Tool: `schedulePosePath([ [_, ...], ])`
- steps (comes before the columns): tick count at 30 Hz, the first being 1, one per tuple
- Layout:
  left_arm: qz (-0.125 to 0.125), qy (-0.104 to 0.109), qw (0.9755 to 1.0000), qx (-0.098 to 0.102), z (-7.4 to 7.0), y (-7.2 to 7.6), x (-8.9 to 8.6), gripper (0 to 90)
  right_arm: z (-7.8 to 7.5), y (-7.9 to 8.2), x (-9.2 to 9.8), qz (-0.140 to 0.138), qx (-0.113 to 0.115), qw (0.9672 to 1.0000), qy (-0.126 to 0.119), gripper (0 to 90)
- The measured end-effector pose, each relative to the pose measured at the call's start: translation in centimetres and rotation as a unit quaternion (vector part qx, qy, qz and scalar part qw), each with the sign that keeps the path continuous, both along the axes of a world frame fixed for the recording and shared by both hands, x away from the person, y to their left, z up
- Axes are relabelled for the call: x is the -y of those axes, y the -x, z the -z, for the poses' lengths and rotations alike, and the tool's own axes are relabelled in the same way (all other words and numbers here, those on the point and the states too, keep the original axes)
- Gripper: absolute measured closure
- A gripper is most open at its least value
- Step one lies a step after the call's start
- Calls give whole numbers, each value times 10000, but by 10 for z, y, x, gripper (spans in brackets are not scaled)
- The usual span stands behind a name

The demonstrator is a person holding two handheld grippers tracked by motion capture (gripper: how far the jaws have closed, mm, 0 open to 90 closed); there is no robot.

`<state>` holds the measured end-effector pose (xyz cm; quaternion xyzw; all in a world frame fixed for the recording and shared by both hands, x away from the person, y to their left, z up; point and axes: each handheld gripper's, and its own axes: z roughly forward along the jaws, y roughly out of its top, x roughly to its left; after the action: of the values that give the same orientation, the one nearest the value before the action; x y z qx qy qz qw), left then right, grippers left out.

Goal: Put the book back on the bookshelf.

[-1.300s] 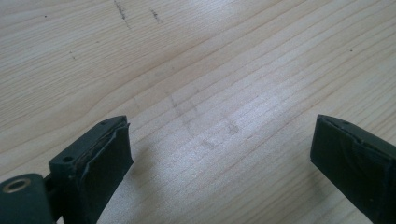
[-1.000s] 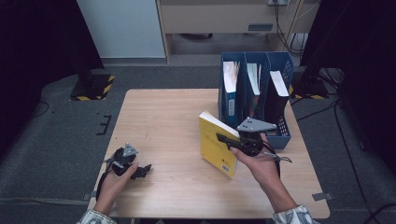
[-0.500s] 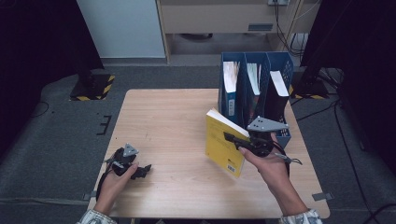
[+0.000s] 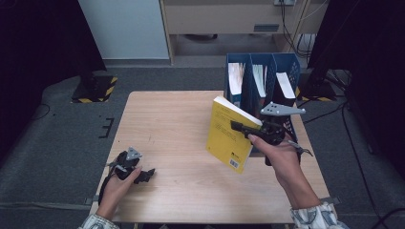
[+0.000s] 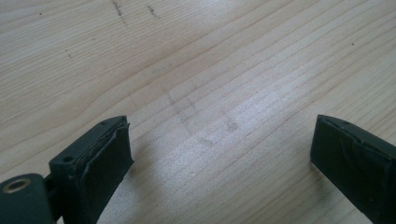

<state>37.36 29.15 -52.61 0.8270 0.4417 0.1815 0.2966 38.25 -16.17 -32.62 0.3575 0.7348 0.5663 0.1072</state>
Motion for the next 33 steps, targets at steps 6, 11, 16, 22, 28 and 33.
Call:
schedulePosePath([
  [6,-4,13,10000,1,0,0,0,45,3,-6,11,108,-181,9995,-237,751],
  [11,-7,10,10000,2,0,0,0,44,2,-5,19,182,-179,9994,-240,751],
  [16,-24,23,10000,-9,0,0,-1,45,1,-4,31,289,-169,9992,-228,751],
  [22,-34,23,10000,-7,0,0,-1,45,4,1,47,440,-246,9983,-281,751],
  [28,-34,17,10000,-7,0,0,-1,45,2,7,63,546,-259,9973,-428,751],
  [33,-18,1,10000,-9,0,0,-1,45,-5,9,75,699,-221,9960,-508,751],
])
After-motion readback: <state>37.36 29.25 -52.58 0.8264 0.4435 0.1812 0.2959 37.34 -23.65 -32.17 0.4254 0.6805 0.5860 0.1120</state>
